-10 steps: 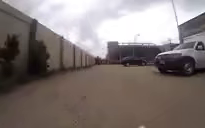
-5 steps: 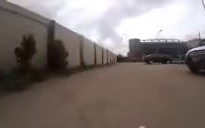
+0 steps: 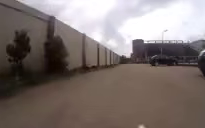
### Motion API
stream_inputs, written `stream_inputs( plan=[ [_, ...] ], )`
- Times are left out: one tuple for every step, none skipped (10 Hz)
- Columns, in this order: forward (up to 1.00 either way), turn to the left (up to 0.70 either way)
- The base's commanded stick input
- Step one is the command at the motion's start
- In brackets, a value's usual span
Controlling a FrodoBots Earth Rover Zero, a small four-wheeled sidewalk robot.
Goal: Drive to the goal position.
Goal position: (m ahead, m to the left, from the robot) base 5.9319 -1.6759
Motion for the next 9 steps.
stream_inputs(
  plan=[
    [1.0, -0.27],
    [1.0, -0.27],
    [1.0, -0.27],
    [1.0, -0.27],
    [1.0, -0.19],
    [1.0, 0.0],
    [1.0, 0.0],
    [1.0, 0.0],
    [1.0, 0.0]
  ],
)
